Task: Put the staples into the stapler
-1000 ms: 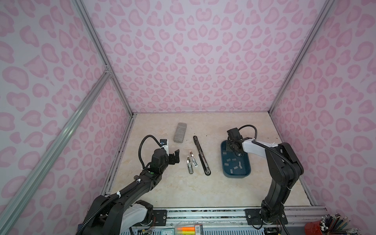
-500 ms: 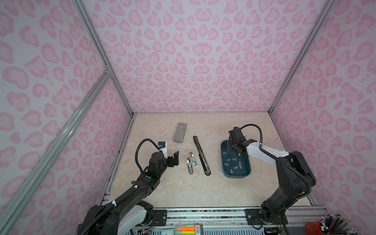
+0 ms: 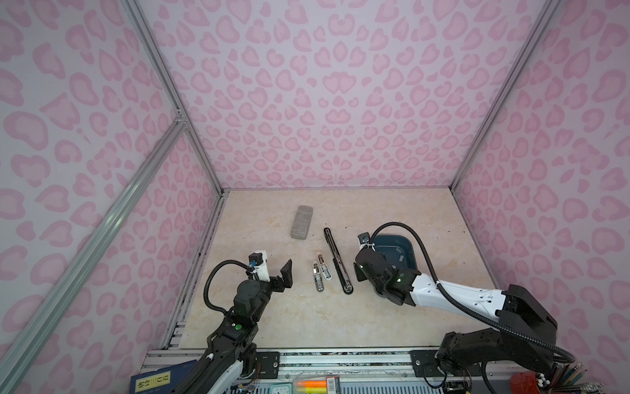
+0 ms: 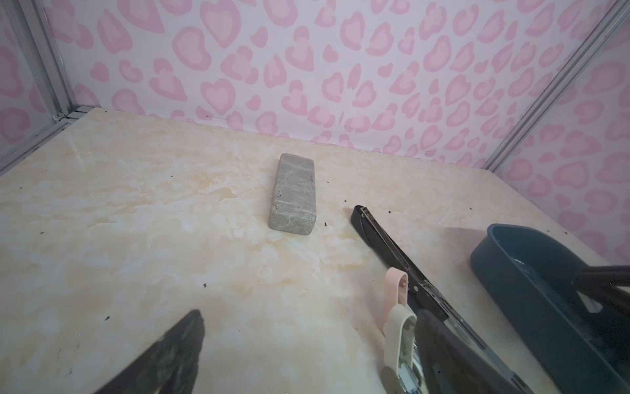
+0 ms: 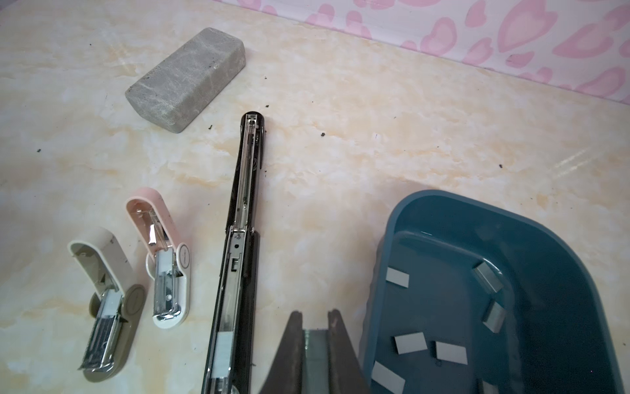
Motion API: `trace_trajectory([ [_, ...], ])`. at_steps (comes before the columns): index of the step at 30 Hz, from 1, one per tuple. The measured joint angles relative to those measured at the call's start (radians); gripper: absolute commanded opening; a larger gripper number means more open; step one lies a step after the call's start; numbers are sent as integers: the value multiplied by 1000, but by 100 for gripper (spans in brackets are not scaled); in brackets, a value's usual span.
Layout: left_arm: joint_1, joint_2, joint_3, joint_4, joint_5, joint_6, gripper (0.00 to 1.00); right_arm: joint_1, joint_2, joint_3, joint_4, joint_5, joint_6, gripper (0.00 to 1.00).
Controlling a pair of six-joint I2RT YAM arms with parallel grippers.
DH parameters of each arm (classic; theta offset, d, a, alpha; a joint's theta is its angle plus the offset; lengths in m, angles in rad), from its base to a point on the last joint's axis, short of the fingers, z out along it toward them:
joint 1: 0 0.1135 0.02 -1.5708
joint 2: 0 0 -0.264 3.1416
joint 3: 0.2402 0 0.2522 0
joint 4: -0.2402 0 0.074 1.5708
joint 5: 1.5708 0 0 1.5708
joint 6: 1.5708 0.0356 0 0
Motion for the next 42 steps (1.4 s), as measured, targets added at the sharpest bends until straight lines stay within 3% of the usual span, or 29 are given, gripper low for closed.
trace_trajectory([
  [5,0,-101,-36,-1,0,-1,97,93,22,5,85,15,6,12],
  [14,0,-93,-40,0,33,-1,97,188,161,53,218,30,-55,12],
  [23,101,78,4,13,123,-38,97,187,274,78,324,-32,-106,12],
  [30,108,159,41,20,147,-53,97,143,335,74,378,-105,-109,11],
  [42,108,152,46,20,150,-56,97,107,392,61,438,-180,-82,11],
])
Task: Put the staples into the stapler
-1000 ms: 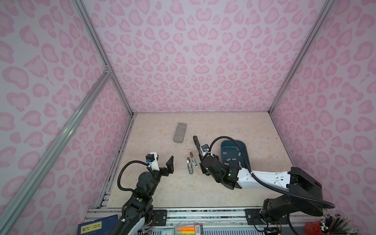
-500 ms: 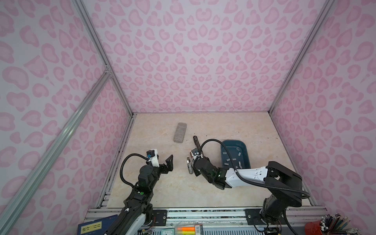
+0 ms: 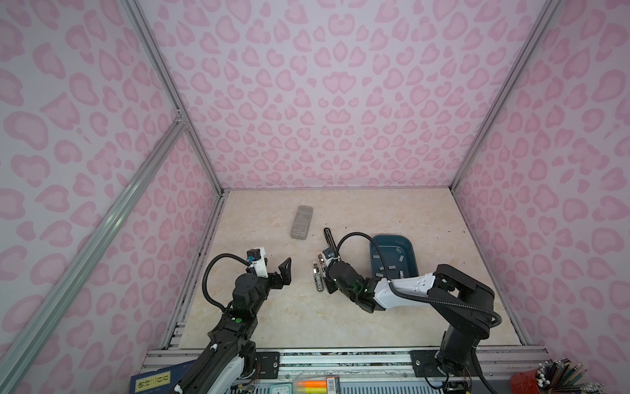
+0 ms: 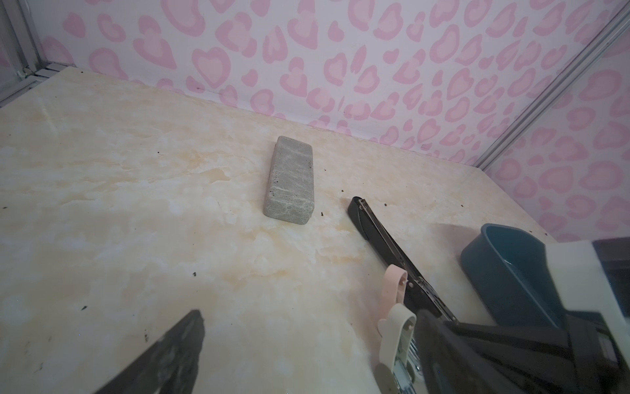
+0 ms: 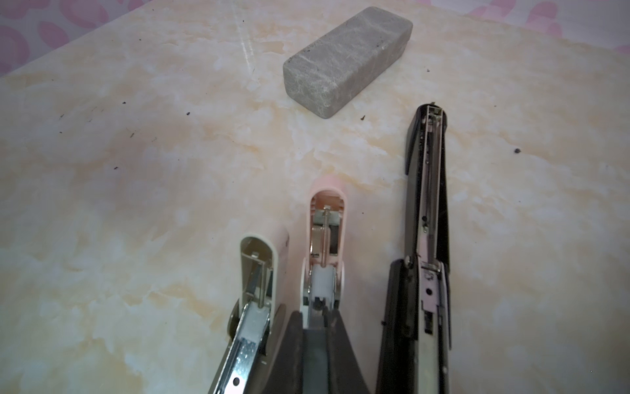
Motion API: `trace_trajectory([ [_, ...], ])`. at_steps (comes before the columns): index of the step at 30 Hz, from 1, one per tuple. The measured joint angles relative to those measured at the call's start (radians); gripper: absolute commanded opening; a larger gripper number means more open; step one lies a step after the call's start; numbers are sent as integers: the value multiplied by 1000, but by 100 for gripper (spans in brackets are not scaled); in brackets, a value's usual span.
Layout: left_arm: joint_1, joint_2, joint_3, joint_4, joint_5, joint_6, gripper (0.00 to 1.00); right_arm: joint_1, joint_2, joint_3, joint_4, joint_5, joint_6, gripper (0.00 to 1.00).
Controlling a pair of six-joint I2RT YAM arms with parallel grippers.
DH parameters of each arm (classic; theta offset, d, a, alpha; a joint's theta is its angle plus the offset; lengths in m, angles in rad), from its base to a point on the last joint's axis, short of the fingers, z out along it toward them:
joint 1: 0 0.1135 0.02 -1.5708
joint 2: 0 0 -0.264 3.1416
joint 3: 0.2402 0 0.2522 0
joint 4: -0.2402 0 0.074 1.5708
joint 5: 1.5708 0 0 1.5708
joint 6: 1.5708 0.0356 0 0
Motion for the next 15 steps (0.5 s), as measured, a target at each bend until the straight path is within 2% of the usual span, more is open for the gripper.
trace_trajectory([
  [15,0,-15,-5,0,0,-4,97,-21,52,15,12,-34,22,10],
])
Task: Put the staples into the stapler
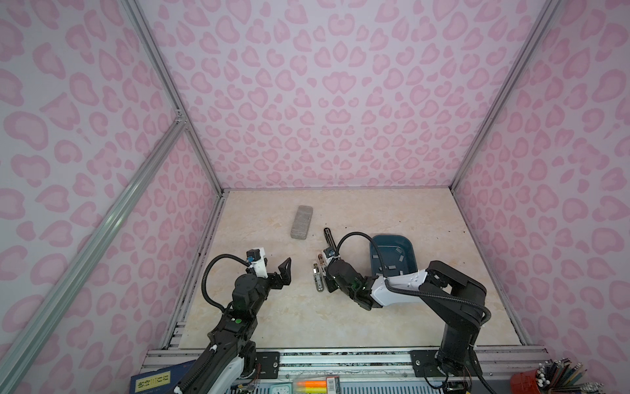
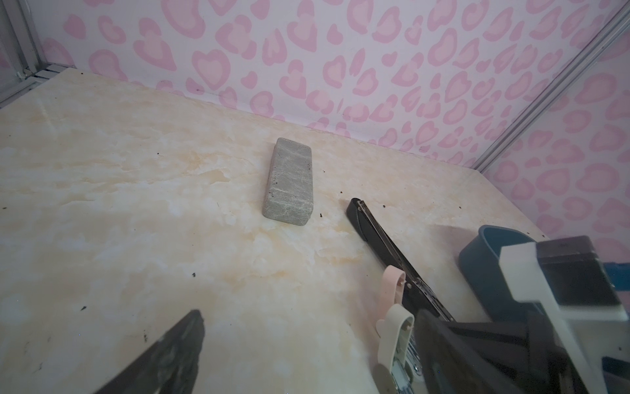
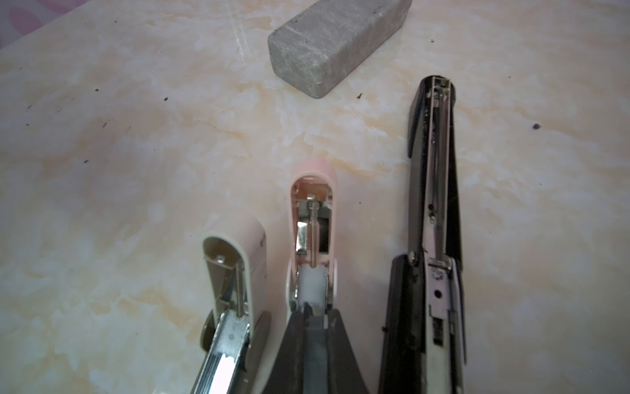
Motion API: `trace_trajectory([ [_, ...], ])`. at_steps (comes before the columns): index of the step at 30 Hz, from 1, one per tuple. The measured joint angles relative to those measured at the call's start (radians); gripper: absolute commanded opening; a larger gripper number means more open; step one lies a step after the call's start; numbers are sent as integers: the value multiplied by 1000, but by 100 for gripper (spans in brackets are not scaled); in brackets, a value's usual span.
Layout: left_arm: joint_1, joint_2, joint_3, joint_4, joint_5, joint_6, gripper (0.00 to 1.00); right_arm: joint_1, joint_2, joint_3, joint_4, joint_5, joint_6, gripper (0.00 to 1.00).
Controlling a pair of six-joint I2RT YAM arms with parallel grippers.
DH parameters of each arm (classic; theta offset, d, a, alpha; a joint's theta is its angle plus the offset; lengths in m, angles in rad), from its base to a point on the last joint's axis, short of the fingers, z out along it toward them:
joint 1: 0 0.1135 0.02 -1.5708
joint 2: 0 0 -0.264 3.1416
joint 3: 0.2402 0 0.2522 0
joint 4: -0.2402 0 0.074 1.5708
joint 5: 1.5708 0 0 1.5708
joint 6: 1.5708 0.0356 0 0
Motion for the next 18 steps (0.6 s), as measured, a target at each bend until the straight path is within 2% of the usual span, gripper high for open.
trace_trajectory([
  [18,0,-6,-2,0,0,0,97,-1,6,13,1,-11,11,10],
])
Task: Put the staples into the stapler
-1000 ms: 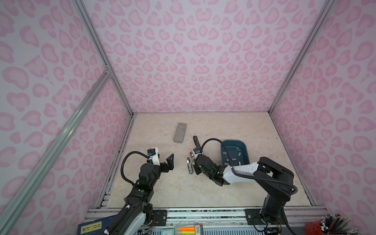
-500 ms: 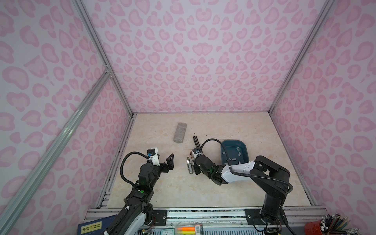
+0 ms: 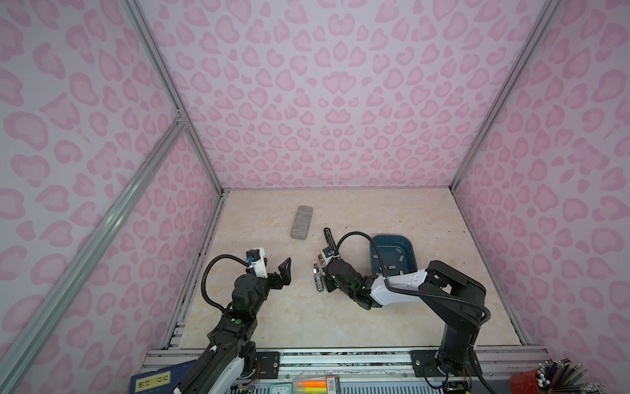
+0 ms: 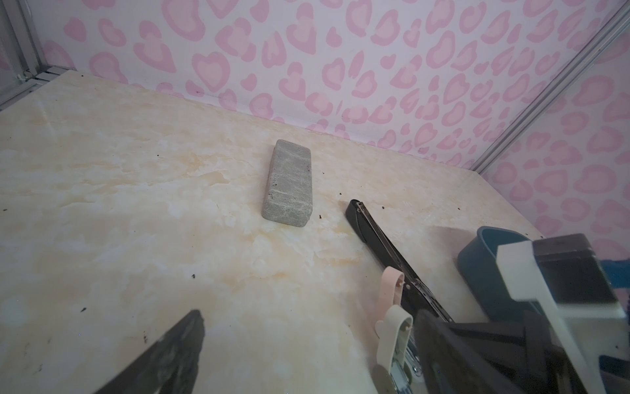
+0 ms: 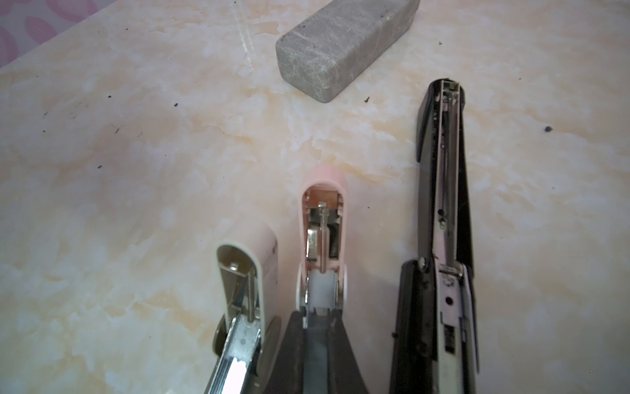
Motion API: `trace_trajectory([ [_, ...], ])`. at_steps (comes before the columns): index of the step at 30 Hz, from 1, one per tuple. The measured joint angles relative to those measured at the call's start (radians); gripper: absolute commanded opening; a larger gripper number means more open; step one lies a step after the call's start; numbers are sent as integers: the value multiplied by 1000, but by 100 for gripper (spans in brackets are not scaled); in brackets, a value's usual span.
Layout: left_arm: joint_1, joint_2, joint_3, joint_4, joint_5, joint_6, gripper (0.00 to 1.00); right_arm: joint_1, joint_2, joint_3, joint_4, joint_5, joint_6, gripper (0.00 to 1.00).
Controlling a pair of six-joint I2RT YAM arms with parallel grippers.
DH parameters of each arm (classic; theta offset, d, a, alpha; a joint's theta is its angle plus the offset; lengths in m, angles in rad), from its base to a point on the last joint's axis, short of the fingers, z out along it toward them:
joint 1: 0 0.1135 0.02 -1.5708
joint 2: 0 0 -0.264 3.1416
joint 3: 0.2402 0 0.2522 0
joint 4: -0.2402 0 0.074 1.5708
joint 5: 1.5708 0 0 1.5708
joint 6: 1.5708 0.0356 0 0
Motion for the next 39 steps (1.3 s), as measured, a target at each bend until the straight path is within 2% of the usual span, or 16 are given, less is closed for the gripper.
trace_trajectory([
  [39,0,-11,-5,0,0,0,97,-11,40,29,-6,0,12,9],
])
